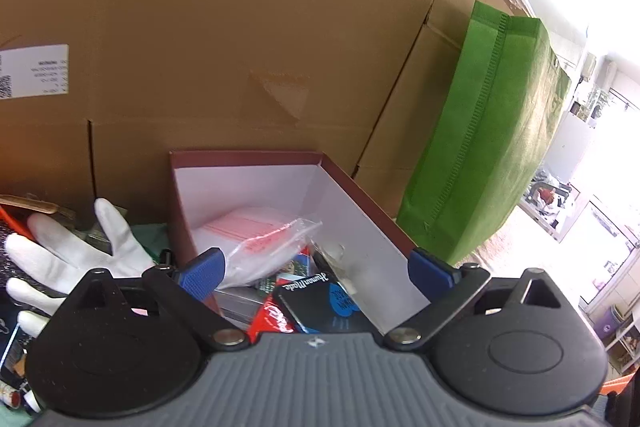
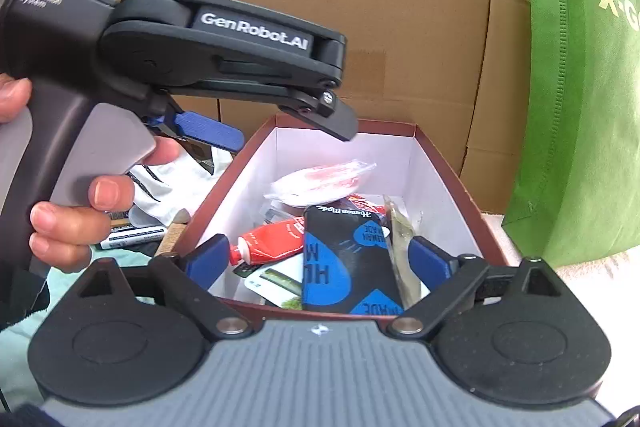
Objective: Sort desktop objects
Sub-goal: 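Lower the phone case into the shoebox with the left tool, then move the left tool back over the red tape roll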
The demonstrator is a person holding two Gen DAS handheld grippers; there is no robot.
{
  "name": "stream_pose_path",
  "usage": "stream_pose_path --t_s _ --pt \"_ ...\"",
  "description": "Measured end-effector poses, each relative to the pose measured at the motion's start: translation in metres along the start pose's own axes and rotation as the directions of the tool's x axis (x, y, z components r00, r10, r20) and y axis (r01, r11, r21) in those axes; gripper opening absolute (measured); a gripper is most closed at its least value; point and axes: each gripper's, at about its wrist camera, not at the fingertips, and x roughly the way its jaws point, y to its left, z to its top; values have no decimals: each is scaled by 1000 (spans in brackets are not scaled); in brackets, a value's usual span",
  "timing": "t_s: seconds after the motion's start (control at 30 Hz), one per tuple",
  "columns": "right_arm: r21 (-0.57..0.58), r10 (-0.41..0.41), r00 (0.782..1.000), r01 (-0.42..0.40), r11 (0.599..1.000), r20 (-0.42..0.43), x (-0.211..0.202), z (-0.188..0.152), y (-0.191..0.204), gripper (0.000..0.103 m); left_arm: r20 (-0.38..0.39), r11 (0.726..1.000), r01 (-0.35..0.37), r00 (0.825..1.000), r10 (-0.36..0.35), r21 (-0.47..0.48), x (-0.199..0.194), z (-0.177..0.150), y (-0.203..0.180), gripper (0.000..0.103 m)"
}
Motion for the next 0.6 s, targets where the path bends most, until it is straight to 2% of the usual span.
stream_pose_path --t_s 0.23,0.37,0.5,0.6 --pt "45 -9 1000 8 999 16 7 9 2 94 4 999 7 1000 -7 39 -26 -6 1 101" --pt "70 -27 999 25 997 21 -4 11 8 94 23 996 -30 999 29 86 -45 -17 -1 101" --pt "93 -42 999 41 995 5 -15 9 19 94 24 984 -133 991 131 121 -66 -32 3 101" --pt "99 -33 999 32 995 7 -22 6 32 94 -4 962 -239 970 241 130 -80 -44 13 101"
